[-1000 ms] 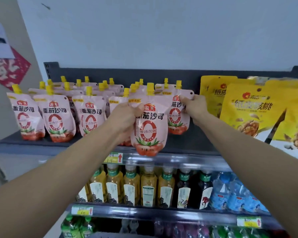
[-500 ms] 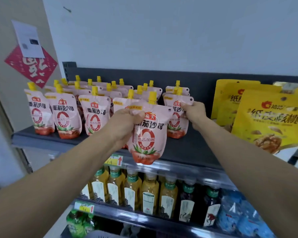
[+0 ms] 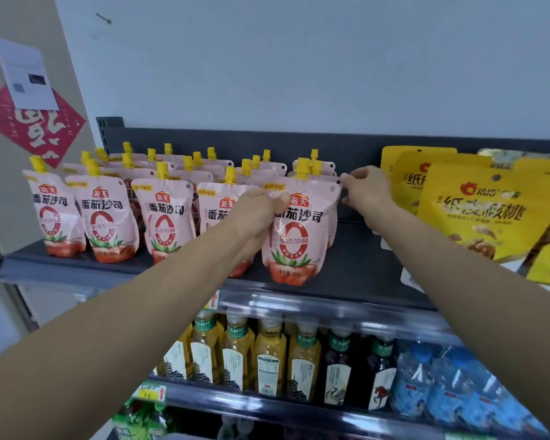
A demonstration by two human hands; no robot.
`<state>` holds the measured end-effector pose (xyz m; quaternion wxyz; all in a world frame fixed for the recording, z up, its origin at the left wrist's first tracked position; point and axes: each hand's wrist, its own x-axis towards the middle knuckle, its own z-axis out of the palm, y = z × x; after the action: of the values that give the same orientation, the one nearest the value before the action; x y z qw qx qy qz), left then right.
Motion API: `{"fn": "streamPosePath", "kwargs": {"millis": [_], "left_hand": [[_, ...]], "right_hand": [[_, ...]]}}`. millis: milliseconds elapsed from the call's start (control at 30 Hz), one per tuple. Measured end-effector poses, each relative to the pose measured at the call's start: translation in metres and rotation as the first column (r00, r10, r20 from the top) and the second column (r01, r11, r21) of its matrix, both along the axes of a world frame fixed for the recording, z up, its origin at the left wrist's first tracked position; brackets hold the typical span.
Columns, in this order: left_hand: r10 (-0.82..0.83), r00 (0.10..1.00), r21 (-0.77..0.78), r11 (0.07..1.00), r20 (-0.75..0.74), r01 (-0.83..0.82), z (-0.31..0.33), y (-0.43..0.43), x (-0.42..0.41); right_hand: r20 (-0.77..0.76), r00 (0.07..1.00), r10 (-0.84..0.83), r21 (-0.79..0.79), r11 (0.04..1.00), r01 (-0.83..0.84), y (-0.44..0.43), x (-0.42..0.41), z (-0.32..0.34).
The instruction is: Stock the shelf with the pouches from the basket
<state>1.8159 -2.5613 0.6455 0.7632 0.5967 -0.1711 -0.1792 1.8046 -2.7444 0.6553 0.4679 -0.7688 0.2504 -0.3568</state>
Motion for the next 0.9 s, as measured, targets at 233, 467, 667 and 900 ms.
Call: {"fn": "streamPosePath", "kwargs": {"millis": [233,467,667,900], "left_hand": [[0.0,0.99,-0.019,1.0,-0.139,-0.003,-0.011,-0.02,0.014],[-0.001,0.992,-0.006,1.0,-0.125,0.0,-0.015,-0.024,0.024],[-0.038,0.992,0.003,0.999,-0.12,0.038,-0.017,-0.02,0.021],[-0.055,0.995,0.217,0.976,0.079,0.037,-0.02,-0.011,0.021]], "right_hand": [[0.023,0.998,-0.053,-0.085,0.995,0.055,0.004,-0.022,0.002],[0.022,0.999,-0.032,-0.141,0.989,0.035,0.007,-0.031,-0.004],[0.033,0.998,-0.054,-0.146,0.988,0.059,0.016,-0.031,-0.01],[0.062,0.995,-0.073,-0.176,0.981,0.083,0.026,-0.04,-0.014]]}}
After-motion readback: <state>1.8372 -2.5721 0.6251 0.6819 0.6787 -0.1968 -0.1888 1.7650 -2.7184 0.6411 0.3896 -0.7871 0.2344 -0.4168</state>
